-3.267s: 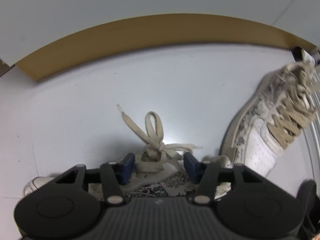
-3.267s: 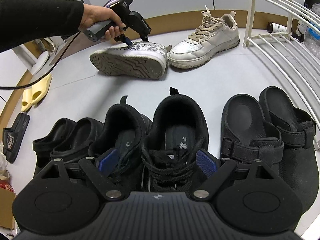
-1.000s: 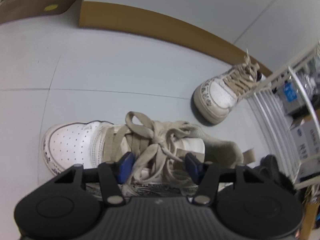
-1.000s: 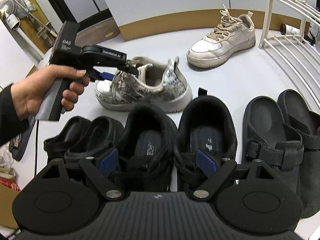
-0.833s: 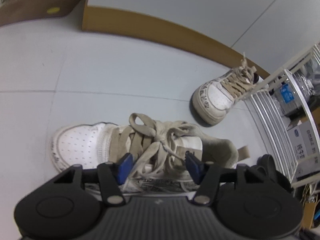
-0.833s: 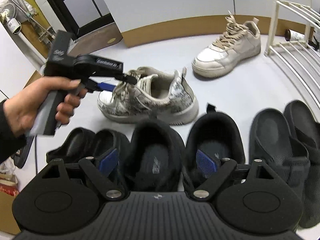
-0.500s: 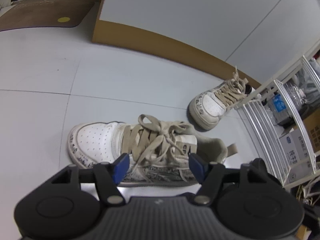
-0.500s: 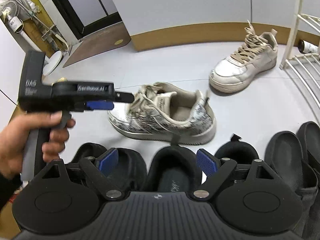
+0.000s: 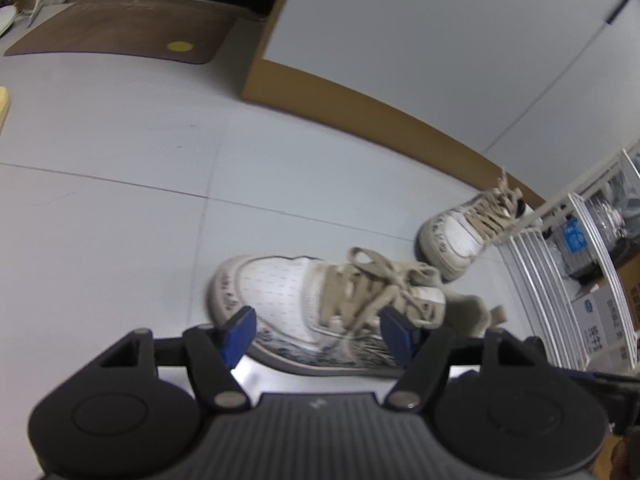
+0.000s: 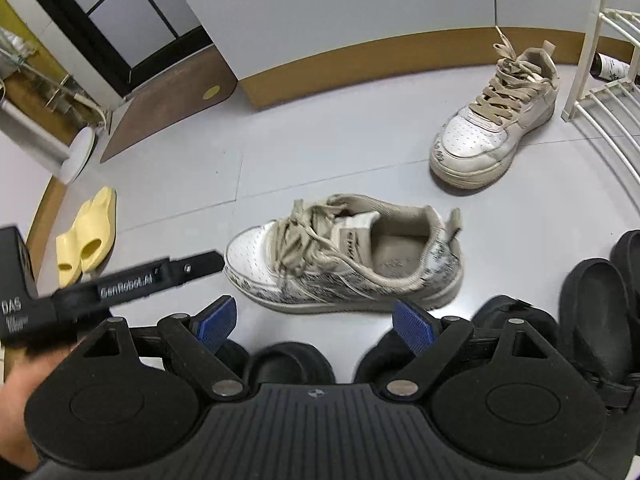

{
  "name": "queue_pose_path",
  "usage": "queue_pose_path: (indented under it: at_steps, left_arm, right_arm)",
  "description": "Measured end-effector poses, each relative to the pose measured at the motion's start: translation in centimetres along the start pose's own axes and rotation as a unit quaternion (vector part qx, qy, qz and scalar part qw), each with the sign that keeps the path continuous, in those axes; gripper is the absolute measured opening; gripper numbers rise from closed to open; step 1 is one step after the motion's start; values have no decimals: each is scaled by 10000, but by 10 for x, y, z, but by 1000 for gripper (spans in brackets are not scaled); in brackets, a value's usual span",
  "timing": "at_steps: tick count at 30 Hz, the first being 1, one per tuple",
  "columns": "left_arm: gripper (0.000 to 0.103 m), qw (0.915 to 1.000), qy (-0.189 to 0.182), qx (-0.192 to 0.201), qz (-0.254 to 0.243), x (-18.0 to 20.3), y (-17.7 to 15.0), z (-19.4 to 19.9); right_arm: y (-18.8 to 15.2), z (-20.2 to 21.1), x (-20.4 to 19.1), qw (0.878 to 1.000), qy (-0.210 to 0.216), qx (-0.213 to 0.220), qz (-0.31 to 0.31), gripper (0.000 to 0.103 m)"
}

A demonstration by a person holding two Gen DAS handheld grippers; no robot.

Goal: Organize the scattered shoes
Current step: 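Grasp the sneaker collar with the right gripper while the left gripper releases it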

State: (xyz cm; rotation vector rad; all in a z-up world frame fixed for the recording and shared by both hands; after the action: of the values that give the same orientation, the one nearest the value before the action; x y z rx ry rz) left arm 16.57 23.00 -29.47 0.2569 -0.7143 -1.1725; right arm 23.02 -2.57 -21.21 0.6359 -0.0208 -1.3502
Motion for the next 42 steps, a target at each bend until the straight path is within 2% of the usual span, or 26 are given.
queue_pose_path:
  at_steps: [6, 10, 12, 20, 23, 30, 34, 38, 42]
  left_arm:
    - [72, 9993, 195, 209, 234, -22, 7, 7]
    - [76, 9982, 334, 281, 407, -33, 9, 9]
    - [76, 9980, 362, 318, 402, -35, 10, 9]
    - [76, 9983, 449, 224, 309, -33, 9, 1]
    - [80, 9984, 439, 243, 272, -33, 7, -1]
    - [80, 9982, 519, 187, 248, -32, 2, -10]
    - [80, 9984, 515, 135, 168, -28, 1, -15]
    - [80, 9981, 579, 182, 59, -27, 0, -14]
    - [80, 9977, 630, 207, 149, -31, -2, -13]
  right_arm:
    - [-4, -26, -9, 9986, -82, 54, -522, 89]
    - [-9, -49, -10, 9967, -97, -169, -783, 89]
    - [-9, -63, -5, 9933, -98, -321, -1103, 89]
    - [3, -103, 22, 9812, -237, -399, -1874, 89]
    - [7, -112, 37, 9773, -236, -399, -2066, 89]
    - [12, -119, 46, 9807, -141, -226, -1936, 89]
    - [7, -127, 38, 9820, -17, -334, -1860, 89]
    - [5, -144, 35, 9837, -59, -548, -1714, 76]
    - [16, -149, 36, 9856, 58, -450, -1630, 65]
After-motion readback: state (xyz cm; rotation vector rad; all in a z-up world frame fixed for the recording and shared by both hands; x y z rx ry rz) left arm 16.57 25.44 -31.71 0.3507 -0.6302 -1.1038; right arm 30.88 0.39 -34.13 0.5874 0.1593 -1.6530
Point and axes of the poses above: each gripper's, at about its wrist camera, not at the fingertips, and z roughly against the way its jaws point, x to its right, y to its top, the point moved 2 cm from there along -z, roughly the way its jaws point, and after that the axes turned 3 degrees about -z, right-handed, at the moved point
